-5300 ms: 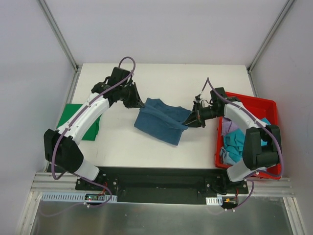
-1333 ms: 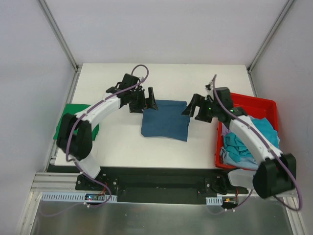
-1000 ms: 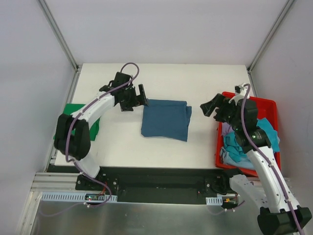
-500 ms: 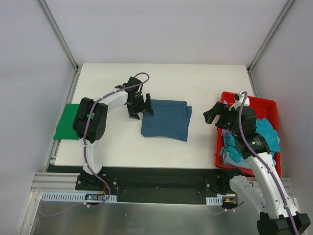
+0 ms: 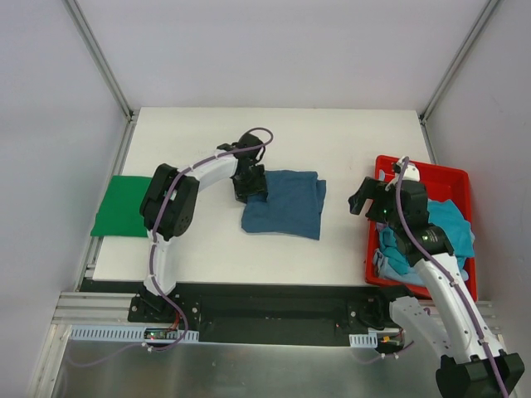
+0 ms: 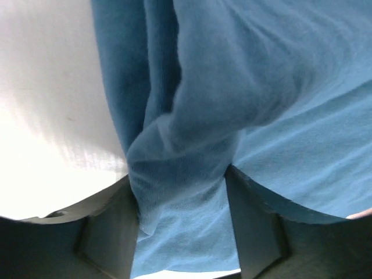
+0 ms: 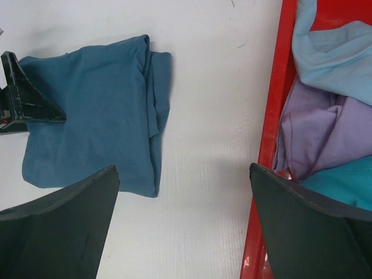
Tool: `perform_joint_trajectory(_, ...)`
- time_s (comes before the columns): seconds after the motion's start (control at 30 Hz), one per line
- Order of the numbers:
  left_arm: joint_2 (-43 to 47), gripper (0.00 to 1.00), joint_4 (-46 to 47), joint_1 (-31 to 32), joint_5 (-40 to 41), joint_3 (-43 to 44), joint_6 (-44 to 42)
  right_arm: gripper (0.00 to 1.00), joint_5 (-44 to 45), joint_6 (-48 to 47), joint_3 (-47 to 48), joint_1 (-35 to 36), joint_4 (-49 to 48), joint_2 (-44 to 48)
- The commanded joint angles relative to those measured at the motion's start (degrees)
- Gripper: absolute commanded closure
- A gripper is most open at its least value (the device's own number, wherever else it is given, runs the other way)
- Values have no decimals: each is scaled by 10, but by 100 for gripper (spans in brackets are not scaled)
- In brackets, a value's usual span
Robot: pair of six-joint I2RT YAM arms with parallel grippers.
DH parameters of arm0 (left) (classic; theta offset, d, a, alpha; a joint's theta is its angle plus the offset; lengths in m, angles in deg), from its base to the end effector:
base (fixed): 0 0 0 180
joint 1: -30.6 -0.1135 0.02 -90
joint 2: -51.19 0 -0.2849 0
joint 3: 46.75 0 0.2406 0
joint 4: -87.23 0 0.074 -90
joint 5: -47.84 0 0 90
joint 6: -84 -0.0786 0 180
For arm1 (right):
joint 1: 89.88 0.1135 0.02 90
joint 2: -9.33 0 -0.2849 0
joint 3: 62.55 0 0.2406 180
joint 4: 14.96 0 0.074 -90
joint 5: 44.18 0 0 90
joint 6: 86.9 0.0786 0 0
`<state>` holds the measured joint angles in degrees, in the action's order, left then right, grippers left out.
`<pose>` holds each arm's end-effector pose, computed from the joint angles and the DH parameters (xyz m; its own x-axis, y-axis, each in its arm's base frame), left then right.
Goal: Fold and stack the t-shirts
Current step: Put the neatly folded tshirt into the corner of the board with the left arm
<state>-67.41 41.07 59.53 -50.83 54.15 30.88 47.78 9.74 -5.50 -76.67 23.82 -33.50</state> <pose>0.3902 -0.2292 0.1543 -0.9504 -0.1526 -0.2712 -0.0425 0.9270 -0.3726 0.1788 0.0392 0.3029 -0.4248 0.0190 -0.9051 -0.1500 0.9845 0.0910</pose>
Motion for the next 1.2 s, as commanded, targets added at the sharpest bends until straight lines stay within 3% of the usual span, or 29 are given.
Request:
perform_joint_trajectory(0.0,-85,47,-49,24,28,-6,12,4,23,-25,3,-3,0,-9)
perform_joint_trajectory(0.07,-101,57,-75,24,44,21,2,4,30,-35,3,-4,0,-11)
perform_joint_trajectory(0.27,-71,100,-124,24,135,66,-44,4,46,-56,-1,-5,-1,-6)
perform_joint_trajectory(0.5,55,100,-113,22,352,9,-203,4,53,-62,-1,-6,0,-1)
perform_joint_trajectory(0.77,172,100,-63,-4,459,-102,-342,4,65,-62,-1,-8,-4,-6)
perform_joint_trajectory(1.03,288,100,5,-100,440,-158,-465,4,66,-62,5,-18,-5,-23)
perform_joint_trajectory(1.17,326,100,10,-109,424,-183,-578,4,100,-62,7,-19,2,-29)
